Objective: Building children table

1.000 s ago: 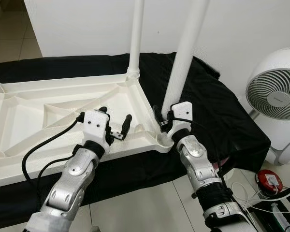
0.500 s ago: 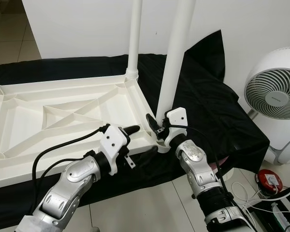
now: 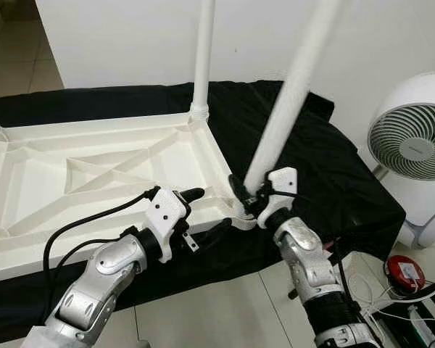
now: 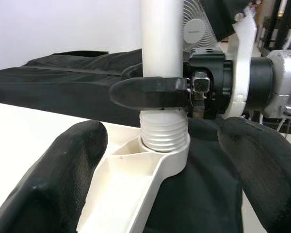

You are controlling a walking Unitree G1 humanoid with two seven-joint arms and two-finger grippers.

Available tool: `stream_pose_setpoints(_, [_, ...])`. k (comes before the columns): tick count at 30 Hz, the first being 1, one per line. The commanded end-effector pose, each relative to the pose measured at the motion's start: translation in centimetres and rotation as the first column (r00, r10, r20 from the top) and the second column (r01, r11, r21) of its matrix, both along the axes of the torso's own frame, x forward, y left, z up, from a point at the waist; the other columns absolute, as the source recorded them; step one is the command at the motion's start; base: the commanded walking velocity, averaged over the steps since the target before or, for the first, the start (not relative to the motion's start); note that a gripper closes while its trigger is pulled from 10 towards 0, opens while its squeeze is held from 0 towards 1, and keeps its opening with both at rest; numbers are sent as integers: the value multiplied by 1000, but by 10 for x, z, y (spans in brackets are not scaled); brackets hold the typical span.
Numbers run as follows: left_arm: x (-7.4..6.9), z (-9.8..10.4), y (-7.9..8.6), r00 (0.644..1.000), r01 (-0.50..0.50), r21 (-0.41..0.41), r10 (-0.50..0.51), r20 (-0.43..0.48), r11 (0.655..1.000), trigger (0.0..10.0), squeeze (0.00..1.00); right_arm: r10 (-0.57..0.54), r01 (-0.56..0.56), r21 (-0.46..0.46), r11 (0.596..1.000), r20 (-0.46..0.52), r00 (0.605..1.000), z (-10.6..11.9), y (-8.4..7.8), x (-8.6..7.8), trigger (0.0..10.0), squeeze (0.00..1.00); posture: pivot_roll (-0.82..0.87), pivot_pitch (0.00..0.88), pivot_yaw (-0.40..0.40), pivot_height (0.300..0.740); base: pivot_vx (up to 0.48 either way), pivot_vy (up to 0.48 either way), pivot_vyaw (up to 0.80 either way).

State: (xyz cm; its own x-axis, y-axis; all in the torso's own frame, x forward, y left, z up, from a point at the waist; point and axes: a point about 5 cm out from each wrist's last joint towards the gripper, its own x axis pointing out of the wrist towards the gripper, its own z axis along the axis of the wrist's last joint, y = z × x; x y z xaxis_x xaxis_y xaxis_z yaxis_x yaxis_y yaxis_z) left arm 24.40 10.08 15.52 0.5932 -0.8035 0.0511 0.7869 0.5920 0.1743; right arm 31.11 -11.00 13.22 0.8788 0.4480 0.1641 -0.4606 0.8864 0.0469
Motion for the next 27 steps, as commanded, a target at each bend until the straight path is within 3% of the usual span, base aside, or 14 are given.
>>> stream_pose_setpoints(1, [-4,-3,-2,997,73,20,-73,-20,997,10000,0,-20,20,-4,1000,-34,999,-8,-7,-1,10000,0,24,0,-64,740,0,0,0])
stream_pose_setpoints(10, [-5,-3,-3,997,74,19,-73,-26,997,10000,0,-28,27,-16,1000,-82,996,-19,-13,0,10000,0,23,0,-58,740,0,0,0])
stream_pose_setpoints(16, [-5,-1,-2,997,68,17,-68,-23,998,10000,0,147,-150,-223,963,-32,989,-25,1,-10,10000,0,26,0,-55,740,0,0,0])
stream_pose_setpoints(27, [-5,1,-1,997,69,14,-69,-20,998,10000,0,222,-227,-286,931,-49,974,-33,-6,-17,10000,0,25,4,-55,740,0,0,0])
